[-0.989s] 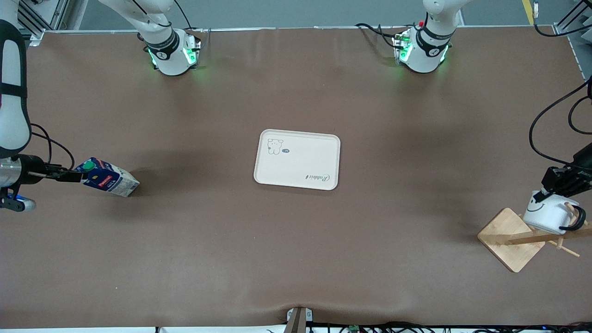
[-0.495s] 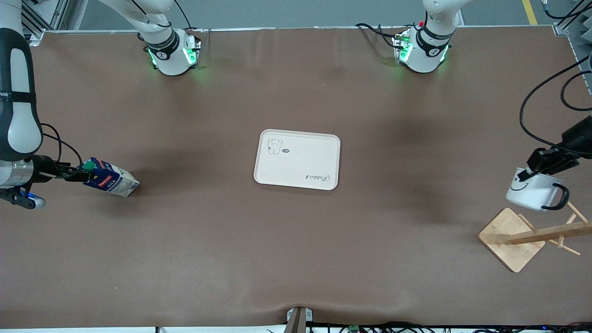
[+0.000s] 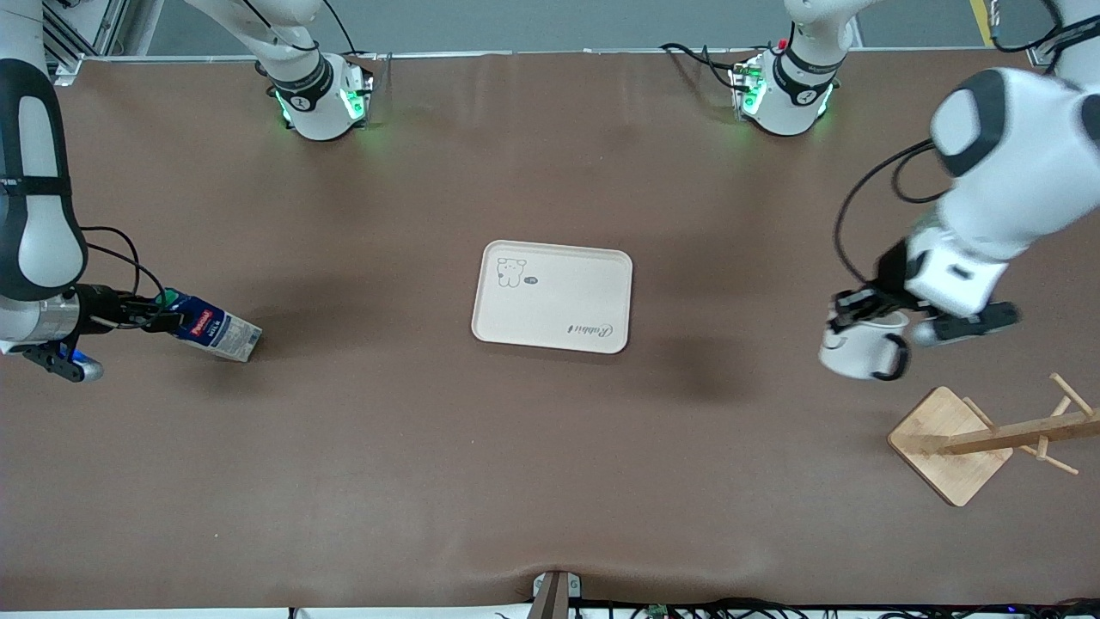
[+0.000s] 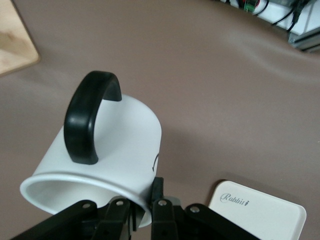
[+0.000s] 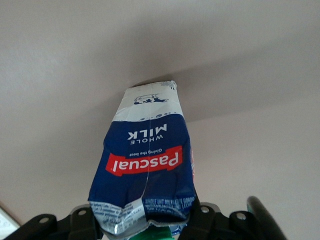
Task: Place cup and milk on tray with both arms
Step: 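Lift the mug off the stand with the left gripper toward the tray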
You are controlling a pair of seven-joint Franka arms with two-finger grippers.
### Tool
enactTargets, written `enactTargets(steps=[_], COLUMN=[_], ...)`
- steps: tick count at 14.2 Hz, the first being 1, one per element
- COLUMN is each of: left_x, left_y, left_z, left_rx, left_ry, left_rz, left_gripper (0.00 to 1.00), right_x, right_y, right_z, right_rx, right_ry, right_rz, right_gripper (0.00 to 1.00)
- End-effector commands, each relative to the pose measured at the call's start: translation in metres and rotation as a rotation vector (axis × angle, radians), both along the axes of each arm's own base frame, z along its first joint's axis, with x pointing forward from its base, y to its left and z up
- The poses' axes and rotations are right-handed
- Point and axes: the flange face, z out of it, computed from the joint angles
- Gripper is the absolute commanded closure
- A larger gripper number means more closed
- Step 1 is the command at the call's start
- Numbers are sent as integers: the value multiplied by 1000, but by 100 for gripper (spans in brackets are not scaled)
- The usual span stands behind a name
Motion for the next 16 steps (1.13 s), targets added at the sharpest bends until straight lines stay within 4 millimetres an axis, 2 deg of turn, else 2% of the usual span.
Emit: enactTargets(steps=[1,4,5,7,10,11,13,15,16], left_x=[13,1,-4,-13,-49,-60,-65,-67,-71], left_y=[-81,-169,-192,-227,-282,-296,-303,-308,-313], left_z=[-28,-69,-82,-111,-147,-160,-188,-204,-208], left_rx=[-5,-22,-24,-45,-25,-17,-14,-12,-10], left_ry=[47,124,148,217,288,313,362,388,395], left_rz=[36,70,75,130,104,98,102,94,87], left_gripper=[100,100,100,100,100,100,100,100,100], right_x=[3,32,40,54,64,74,100,106,105], right_y=[7,7,11,25,57,73,105,146,153], right_z=[17,65,81,108,121,137,122,108,106], right_rx=[33,3,-7,-31,-43,-56,-117,-114,-108], right_ry=[-6,-125,-160,-215,-246,-285,-295,-284,-276], right_rz=[14,75,88,122,179,222,347,404,411], right_gripper=[100,100,100,100,100,100,100,100,100])
